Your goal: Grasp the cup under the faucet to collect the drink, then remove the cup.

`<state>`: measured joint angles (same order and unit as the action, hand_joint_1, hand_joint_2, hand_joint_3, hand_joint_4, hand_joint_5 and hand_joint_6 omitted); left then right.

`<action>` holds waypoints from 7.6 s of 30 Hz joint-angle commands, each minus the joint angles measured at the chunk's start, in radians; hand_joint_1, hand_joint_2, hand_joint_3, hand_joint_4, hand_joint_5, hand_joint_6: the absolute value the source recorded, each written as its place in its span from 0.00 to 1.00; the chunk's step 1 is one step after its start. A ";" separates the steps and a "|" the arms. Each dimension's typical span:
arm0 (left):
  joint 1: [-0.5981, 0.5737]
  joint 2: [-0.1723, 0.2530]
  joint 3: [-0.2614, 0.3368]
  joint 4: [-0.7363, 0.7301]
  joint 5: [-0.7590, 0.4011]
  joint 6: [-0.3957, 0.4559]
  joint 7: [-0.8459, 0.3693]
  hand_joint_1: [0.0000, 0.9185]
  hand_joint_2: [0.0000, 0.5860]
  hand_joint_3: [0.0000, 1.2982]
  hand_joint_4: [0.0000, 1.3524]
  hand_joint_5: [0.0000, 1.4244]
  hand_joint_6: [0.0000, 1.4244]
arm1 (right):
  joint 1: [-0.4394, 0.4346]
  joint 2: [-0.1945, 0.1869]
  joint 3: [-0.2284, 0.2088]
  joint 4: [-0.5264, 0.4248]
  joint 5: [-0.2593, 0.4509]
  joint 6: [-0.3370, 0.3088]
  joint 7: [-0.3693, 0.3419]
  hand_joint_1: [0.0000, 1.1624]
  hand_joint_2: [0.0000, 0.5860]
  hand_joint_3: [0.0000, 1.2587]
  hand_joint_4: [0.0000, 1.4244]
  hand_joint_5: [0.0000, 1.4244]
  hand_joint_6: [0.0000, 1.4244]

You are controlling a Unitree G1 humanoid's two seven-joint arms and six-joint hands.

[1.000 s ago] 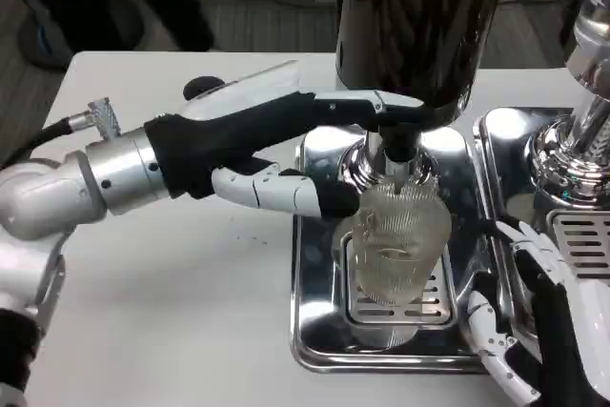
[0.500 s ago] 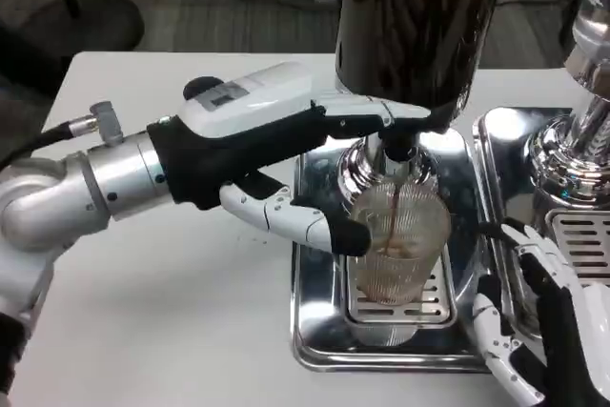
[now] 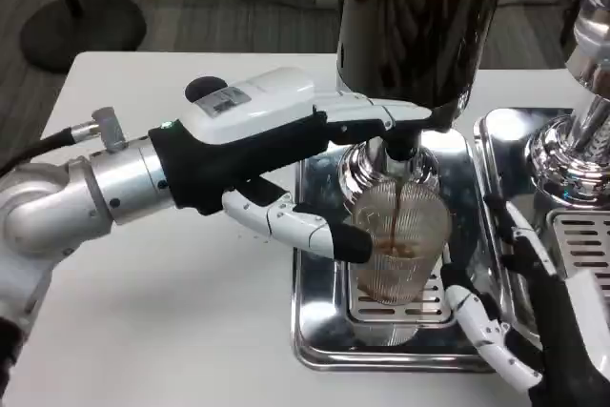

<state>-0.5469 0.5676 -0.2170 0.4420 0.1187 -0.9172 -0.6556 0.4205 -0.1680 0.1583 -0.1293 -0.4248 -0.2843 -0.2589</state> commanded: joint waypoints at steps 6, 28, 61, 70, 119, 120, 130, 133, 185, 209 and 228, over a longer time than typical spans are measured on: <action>0.007 0.019 -0.031 0.021 0.039 -0.002 -0.015 0.00 0.09 0.12 0.07 0.11 0.10 | -0.034 -0.006 -0.007 -0.018 0.078 0.020 0.121 0.33 0.36 0.00 0.00 0.00 0.10; 0.011 0.020 -0.035 0.018 0.032 0.007 -0.011 0.00 0.10 0.12 0.07 0.11 0.10 | -0.085 -0.005 -0.006 -0.010 0.069 0.096 0.199 0.38 0.31 0.00 0.00 0.00 0.07; 0.034 0.039 -0.029 -0.018 0.027 0.037 -0.006 0.00 0.15 0.14 0.09 0.12 0.10 | -0.221 0.004 -0.001 0.155 0.129 0.049 0.219 0.43 0.29 0.00 0.00 0.00 0.09; 0.031 0.044 -0.028 -0.015 0.030 0.040 -0.007 0.00 0.18 0.15 0.09 0.12 0.10 | -0.243 0.004 0.007 0.190 0.121 0.038 0.213 0.46 0.28 0.00 0.00 0.00 0.09; 0.104 0.063 0.126 0.006 -0.004 0.153 0.076 0.00 0.19 0.15 0.11 0.17 0.18 | -0.259 0.031 0.013 0.210 0.096 0.046 0.174 0.49 0.26 0.00 0.00 0.01 0.18; 0.107 0.061 0.124 0.011 -0.002 0.152 0.077 0.00 0.19 0.15 0.11 0.17 0.18 | -0.259 0.031 0.013 0.210 0.096 0.046 0.174 0.49 0.26 0.00 0.00 0.01 0.18; 0.127 0.029 0.093 0.073 0.000 0.137 0.071 0.00 0.22 0.15 0.11 0.15 0.16 | -0.254 0.031 0.020 0.196 0.069 0.063 0.164 0.48 0.26 0.00 0.00 0.01 0.19; 0.130 0.026 0.088 0.082 -0.002 0.139 0.071 0.00 0.24 0.16 0.11 0.15 0.16 | -0.249 0.033 0.019 0.189 0.064 0.070 0.164 0.48 0.26 0.00 0.00 0.01 0.19; 0.131 0.048 0.059 0.156 0.070 0.163 0.045 0.00 0.31 0.17 0.16 0.16 0.17 | -0.240 0.084 0.063 0.239 -0.052 -0.023 -0.067 0.58 0.29 0.28 0.27 0.35 0.44; 0.113 0.034 0.027 0.180 0.064 0.139 0.041 0.00 0.32 0.16 0.16 0.17 0.17 | -0.181 0.084 0.049 0.187 -0.117 -0.068 -0.184 0.60 0.31 0.37 0.36 0.47 0.61; 0.139 0.014 -0.010 0.155 0.047 0.104 0.018 0.00 0.32 0.16 0.15 0.17 0.17 | -0.090 0.090 -0.013 0.050 -0.135 -0.048 -0.197 0.60 0.31 0.40 0.40 0.51 0.67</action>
<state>-0.4243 0.5815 -0.2171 0.6129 0.1695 -0.7922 -0.6210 0.3286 -0.0861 0.1626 -0.0300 -0.5627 -0.3230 -0.4333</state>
